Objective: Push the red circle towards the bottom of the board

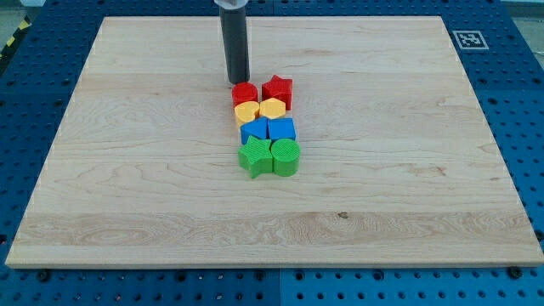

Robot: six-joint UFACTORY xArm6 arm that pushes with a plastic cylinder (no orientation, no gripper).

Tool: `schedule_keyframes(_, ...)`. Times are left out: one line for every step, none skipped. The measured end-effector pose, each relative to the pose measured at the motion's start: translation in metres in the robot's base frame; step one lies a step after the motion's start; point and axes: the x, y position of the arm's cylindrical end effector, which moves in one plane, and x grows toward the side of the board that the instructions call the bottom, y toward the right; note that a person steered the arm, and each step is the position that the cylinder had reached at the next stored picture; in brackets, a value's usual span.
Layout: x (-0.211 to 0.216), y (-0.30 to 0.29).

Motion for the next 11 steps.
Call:
schedule_keyframes(0.005,0.003)
schedule_keyframes(0.007,0.003)
schedule_keyframes(0.012,0.003)
schedule_keyframes(0.015,0.003)
schedule_keyframes(0.031,0.003)
schedule_keyframes(0.044,0.003)
schedule_keyframes(0.068,0.004)
schedule_keyframes(0.087,0.004)
schedule_keyframes(0.096,0.004)
schedule_keyframes(0.116,0.004)
schedule_keyframes(0.137,0.004)
